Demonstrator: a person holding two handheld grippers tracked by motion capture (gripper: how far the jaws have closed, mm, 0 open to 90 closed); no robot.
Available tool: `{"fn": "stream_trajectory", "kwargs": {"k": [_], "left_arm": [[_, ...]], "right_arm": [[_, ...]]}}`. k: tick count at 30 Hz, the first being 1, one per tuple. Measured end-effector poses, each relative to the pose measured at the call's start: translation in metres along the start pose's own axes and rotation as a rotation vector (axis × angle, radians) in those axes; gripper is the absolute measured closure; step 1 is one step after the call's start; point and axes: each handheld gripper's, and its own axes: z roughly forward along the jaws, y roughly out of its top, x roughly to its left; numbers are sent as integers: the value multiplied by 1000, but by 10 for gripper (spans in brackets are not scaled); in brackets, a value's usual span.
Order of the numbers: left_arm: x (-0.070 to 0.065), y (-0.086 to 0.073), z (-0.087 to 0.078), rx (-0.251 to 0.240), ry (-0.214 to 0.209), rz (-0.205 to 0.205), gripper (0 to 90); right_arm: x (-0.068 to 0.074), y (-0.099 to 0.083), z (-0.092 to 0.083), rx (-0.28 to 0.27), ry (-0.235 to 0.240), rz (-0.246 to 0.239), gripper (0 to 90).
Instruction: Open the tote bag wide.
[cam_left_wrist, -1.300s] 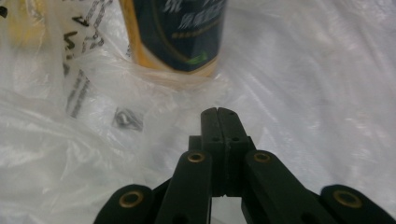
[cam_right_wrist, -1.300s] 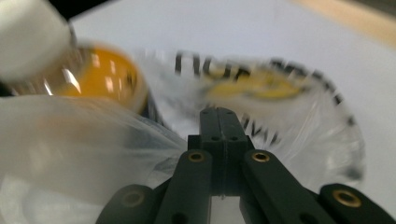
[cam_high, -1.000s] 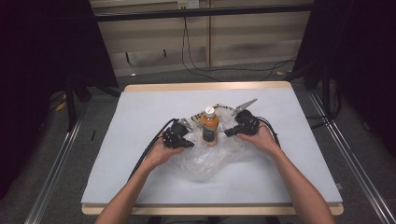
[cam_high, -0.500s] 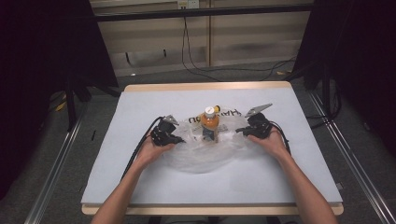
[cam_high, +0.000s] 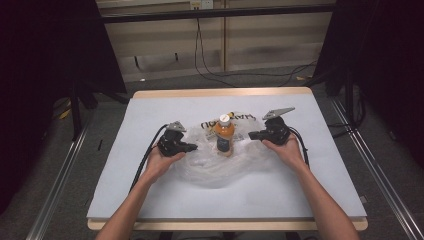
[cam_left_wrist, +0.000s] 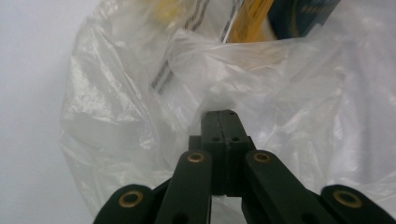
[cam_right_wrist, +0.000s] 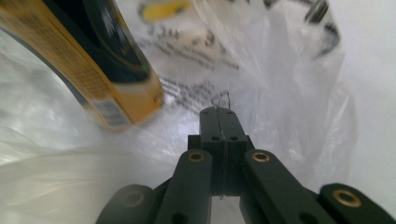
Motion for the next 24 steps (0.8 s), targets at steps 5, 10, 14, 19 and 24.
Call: {"fn": "stream_trajectory", "kwargs": {"k": [5, 10, 14, 19, 24], "left_arm": [[-9, 0, -20, -95, -13, 23, 855], [-13, -2, -36, -168, -25, 30, 805], [-18, -7, -45, -213, -17, 38, 741], [-23, -11, -52, -240, 32, 38, 557], [-26, -13, -59, -288, 90, -1, 259]], "right_arm": [[2, 6, -15, -65, 2, 13, 900], [2, 8, -32, -133, 19, 26, 900], [8, 7, -43, -183, 19, 37, 793], [17, 3, -54, -234, -33, 27, 432], [24, 1, -66, -287, -87, 37, 150]]}}
